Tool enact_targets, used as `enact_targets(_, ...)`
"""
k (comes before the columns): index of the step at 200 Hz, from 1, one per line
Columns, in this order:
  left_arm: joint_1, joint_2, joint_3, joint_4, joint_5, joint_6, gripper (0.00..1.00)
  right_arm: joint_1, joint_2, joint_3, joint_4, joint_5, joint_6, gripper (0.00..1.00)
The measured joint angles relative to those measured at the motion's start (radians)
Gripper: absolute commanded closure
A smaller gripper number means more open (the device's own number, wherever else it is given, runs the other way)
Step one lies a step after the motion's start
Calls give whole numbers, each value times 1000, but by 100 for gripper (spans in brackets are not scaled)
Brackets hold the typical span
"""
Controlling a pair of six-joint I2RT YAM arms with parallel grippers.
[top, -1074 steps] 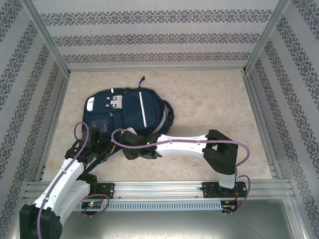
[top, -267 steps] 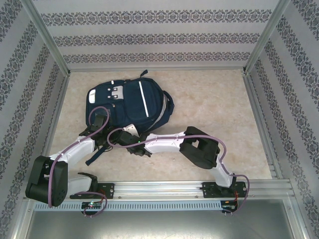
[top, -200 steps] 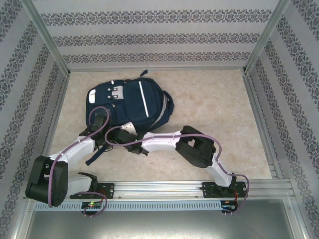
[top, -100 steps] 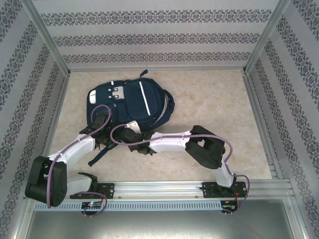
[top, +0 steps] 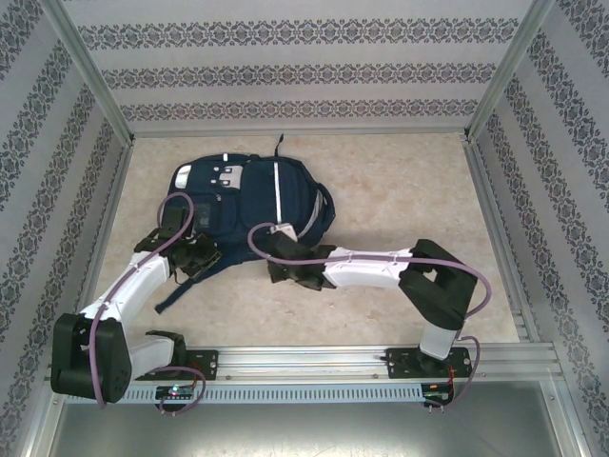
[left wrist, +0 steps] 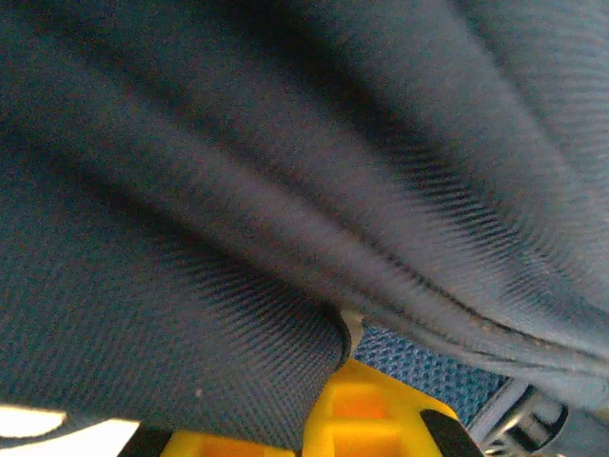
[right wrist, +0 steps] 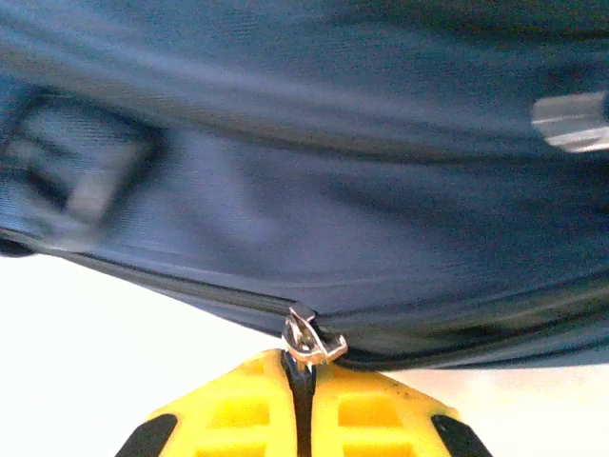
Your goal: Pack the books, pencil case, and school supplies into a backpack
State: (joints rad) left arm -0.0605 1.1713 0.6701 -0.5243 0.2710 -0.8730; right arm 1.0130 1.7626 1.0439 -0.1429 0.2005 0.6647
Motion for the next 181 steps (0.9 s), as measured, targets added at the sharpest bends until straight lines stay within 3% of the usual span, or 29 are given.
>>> enact_targets(45,57,15,14,-25,-24,39,100,-34,-6,-4,-66,-12,23,100)
enact_targets(95,243,86,50,-57,55,75,100,-88,-16,-12,-63,-59,43,100)
enact_targets(105,278,108,59,-64,87,84,90,-88,-16,-5,-59,-79,38,100)
enact_targets(122,304,137,87,-82,109,106,65,-87,-16,8,-65,-101,25,100)
enact_targets(133,320,136,100,-94,99,113,56,-86,-16,20,-86,-99,16,100)
enact_targets(164,311,64,101,-123,92,93,51,-69,-10,76,-151,-97,10,100)
enact_targets(181,256,-23,81,-122,117,37,51,-52,4,106,-177,-98,10,100)
